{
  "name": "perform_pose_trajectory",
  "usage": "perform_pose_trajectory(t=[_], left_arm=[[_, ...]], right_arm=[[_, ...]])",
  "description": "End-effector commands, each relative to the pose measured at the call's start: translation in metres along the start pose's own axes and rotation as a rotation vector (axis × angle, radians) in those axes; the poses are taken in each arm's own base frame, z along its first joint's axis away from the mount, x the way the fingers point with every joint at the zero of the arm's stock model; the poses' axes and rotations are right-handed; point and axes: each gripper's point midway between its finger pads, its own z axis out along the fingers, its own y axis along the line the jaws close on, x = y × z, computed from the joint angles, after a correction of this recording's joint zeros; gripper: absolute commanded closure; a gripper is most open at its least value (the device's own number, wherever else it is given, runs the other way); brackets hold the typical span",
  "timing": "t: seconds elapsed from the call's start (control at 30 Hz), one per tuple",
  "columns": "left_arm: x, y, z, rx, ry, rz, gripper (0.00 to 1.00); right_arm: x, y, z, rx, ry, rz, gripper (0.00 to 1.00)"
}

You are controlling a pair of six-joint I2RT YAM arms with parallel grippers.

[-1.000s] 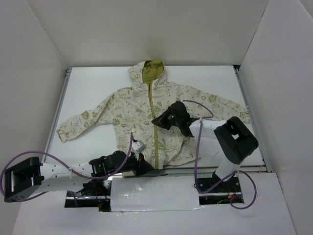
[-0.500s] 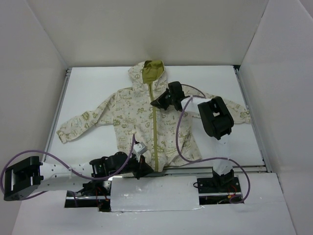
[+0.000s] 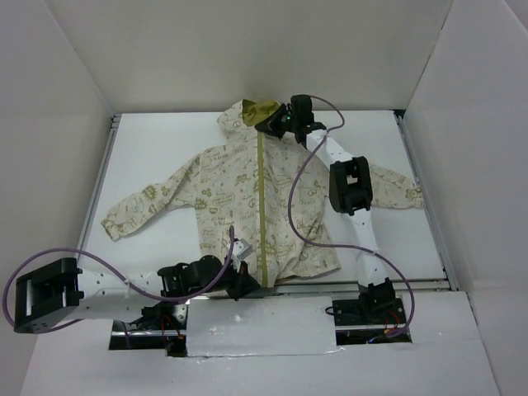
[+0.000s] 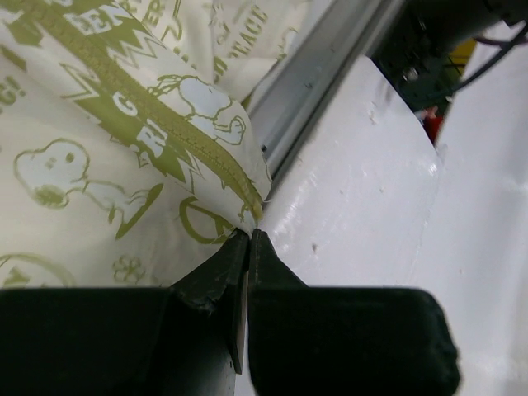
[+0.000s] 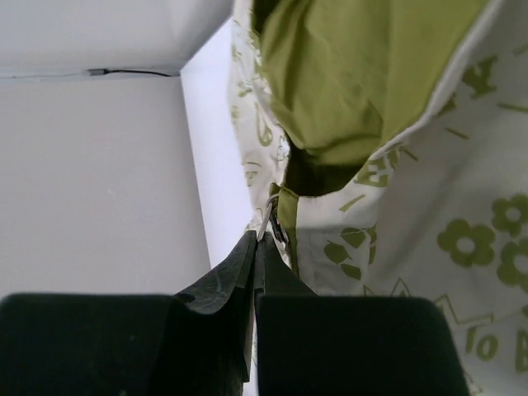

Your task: Zip up the jacket

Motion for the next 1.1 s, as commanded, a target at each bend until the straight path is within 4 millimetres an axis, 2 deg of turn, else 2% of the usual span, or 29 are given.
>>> perform_pose_trajectory(t=[0.0,0.03,0.07,0.1,0.2,0.3,0.37,0.43,0.47,0.5,0.53,0.57,0.6,0.63,0.67,0.7,0.73,0.77,0.8,0.83,0.87,0.9,0.93,0.97,1.0,1.03,1.07], left_arm=[[-0.015,-0.023,0.004,0.078,-0.037,0.013,1.00],[-0.014,-0.019,0.005,0.065,-0.035,0.009,1.00],[-0.013,-0.017,0.007,0.058,-0.038,0.007,1.00],[-0.012,-0.017,0.007,0.055,-0.040,0.000,1.00],[-0.010,-0.012,0.008,0.040,-0.043,-0.013,1.00],[-0.018,0.002,0.012,-0.053,-0.073,-0.033,1.00],[-0.023,0.016,0.012,-0.146,-0.094,-0.053,1.00],[-0.026,0.032,0.011,-0.262,-0.095,-0.088,0.76],[-0.034,0.033,0.010,-0.293,-0.113,-0.115,0.48],[-0.031,0.041,0.004,-0.342,-0.101,-0.121,0.36],[-0.039,0.047,0.000,-0.392,-0.137,-0.142,0.27],[-0.046,0.047,-0.003,-0.411,-0.158,-0.151,0.08],[-0.049,0.051,-0.011,-0.445,-0.162,-0.153,0.04],[-0.058,0.058,-0.019,-0.501,-0.203,-0.164,0.00],[-0.073,0.056,-0.024,-0.521,-0.240,-0.174,0.01],[-0.082,0.057,-0.034,-0.549,-0.266,-0.181,0.01],[-0.079,0.067,-0.045,-0.623,-0.247,-0.183,0.01],[-0.103,0.072,-0.058,-0.683,-0.317,-0.204,0.01],[-0.114,0.077,-0.070,-0.724,-0.344,-0.224,0.01],[-0.110,0.090,-0.086,-0.808,-0.321,-0.247,0.01],[-0.135,0.101,-0.104,-0.872,-0.385,-0.302,0.01],[-0.143,0.109,-0.117,-0.910,-0.404,-0.329,0.01],[-0.156,0.125,-0.142,-0.975,-0.442,-0.395,0.01],[-0.163,0.138,-0.157,-1.029,-0.469,-0.419,0.01],[-0.171,0.139,-0.167,-1.005,-0.484,-0.462,0.01],[-0.178,0.145,-0.181,-1.022,-0.495,-0.460,0.01],[-0.192,0.159,-0.214,-1.094,-0.563,-0.509,0.01]], right_arm=[[-0.050,0.033,-0.010,-0.101,-0.111,-0.108,1.00],[-0.053,0.033,-0.009,-0.111,-0.115,-0.121,1.00],[-0.058,0.046,-0.012,-0.144,-0.123,-0.155,1.00],[-0.059,0.050,-0.012,-0.158,-0.125,-0.174,1.00],[-0.062,0.058,-0.015,-0.181,-0.133,-0.215,1.00],[-0.059,0.059,-0.016,-0.192,-0.116,-0.231,1.00],[-0.061,0.070,-0.019,-0.226,-0.124,-0.260,1.00],[-0.064,0.083,-0.028,-0.246,-0.129,-0.286,0.81],[-0.063,0.088,-0.031,-0.249,-0.127,-0.295,0.64],[-0.067,0.102,-0.042,-0.266,-0.140,-0.325,0.62],[-0.069,0.107,-0.048,-0.261,-0.140,-0.331,0.58],[-0.069,0.114,-0.053,-0.263,-0.142,-0.346,0.46],[-0.071,0.132,-0.068,-0.279,-0.157,-0.392,0.39],[-0.072,0.135,-0.075,-0.262,-0.153,-0.400,0.32],[-0.071,0.141,-0.082,-0.256,-0.153,-0.422,0.28],[-0.072,0.160,-0.101,-0.265,-0.174,-0.496,0.28],[-0.068,0.158,-0.109,-0.218,-0.157,-0.499,0.27],[-0.067,0.160,-0.119,-0.188,-0.162,-0.516,0.27],[-0.064,0.194,-0.155,-0.204,-0.203,-0.600,0.26],[-0.056,0.172,-0.160,-0.113,-0.184,-0.581,0.26],[-0.048,0.171,-0.173,-0.081,-0.193,-0.605,0.24],[-0.030,0.173,-0.209,-0.048,-0.206,-0.663,0.19],[-0.015,0.171,-0.248,0.003,-0.263,-0.709,0.00],[-0.017,0.208,-0.287,-0.043,-0.359,-0.743,0.00],[-0.003,0.169,-0.290,0.032,-0.330,-0.730,0.00],[0.000,0.166,-0.313,0.066,-0.384,-0.736,0.00],[0.013,0.182,-0.359,0.042,-0.455,-0.756,0.00]])
